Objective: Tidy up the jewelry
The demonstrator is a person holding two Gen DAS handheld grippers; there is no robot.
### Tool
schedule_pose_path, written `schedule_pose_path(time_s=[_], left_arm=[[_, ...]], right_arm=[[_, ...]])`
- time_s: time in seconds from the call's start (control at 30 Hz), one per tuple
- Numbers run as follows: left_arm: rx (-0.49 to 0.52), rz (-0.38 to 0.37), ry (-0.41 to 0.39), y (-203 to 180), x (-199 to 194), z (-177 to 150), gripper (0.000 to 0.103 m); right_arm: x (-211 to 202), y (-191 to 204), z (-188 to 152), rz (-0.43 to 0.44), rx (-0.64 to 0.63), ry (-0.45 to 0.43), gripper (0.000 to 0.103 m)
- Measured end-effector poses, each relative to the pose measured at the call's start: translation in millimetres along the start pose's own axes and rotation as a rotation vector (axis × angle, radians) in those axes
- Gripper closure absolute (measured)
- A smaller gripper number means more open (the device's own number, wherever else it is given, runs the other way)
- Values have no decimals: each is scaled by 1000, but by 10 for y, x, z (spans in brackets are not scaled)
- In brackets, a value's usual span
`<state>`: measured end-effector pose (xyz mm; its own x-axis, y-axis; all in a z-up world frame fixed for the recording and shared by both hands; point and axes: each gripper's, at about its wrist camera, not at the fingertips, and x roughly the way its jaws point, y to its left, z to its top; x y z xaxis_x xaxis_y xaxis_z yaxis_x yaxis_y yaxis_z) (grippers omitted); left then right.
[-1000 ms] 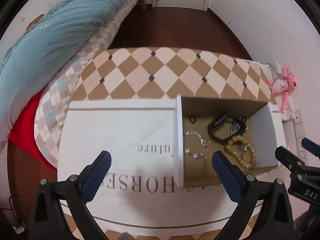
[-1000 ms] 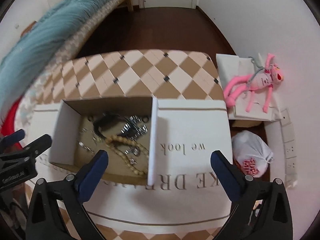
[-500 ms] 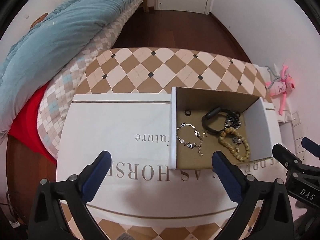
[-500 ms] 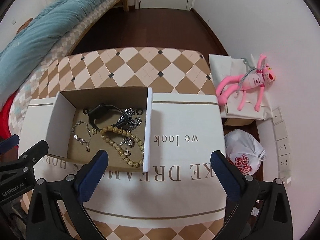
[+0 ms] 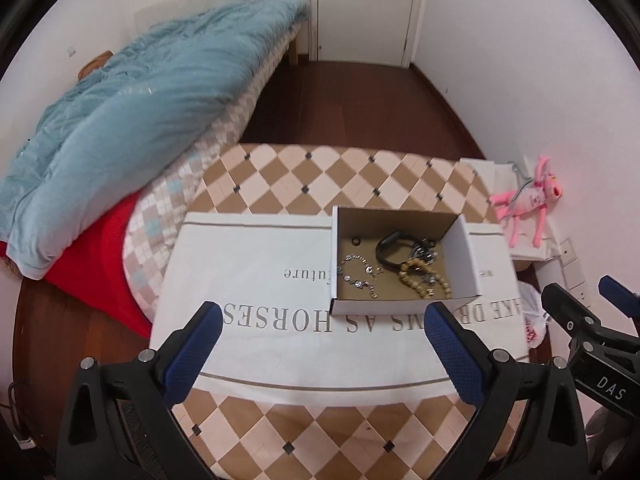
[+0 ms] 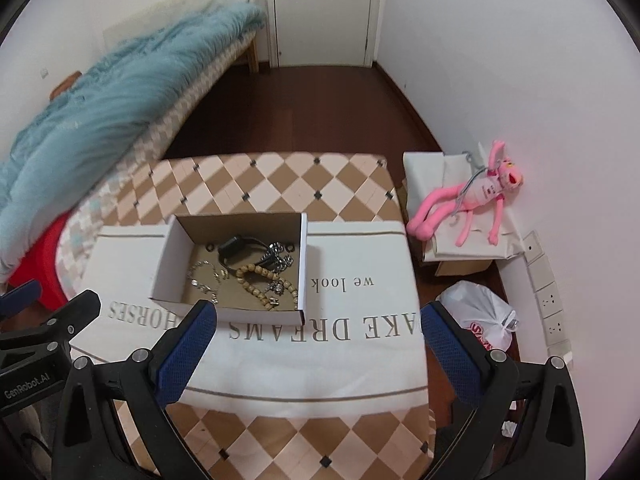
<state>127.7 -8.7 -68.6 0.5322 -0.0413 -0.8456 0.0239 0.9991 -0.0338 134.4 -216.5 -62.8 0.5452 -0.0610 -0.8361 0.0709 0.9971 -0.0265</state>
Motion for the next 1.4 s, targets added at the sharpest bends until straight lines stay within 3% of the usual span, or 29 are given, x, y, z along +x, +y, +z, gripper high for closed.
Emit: schedule_pose_path(time_s=[0.43,0.7,1.07,1.4], left_arm=[[17,-12,-149,-58,-1064,-136,0],[9,-14,-161,-86,-1364,-228,0],[-2,3,-128,-128,-1327,-224,0],[-6,27,-54,-172,-963,-7,0]], right_arm=[[-1209,-107,-171,17,39,-171,0],[-1634,-112,-254,18,42,-211,0],[-1802,-119,-244,8,29,-217,0],[-1386,-207,-11,-19,38,-145,0]])
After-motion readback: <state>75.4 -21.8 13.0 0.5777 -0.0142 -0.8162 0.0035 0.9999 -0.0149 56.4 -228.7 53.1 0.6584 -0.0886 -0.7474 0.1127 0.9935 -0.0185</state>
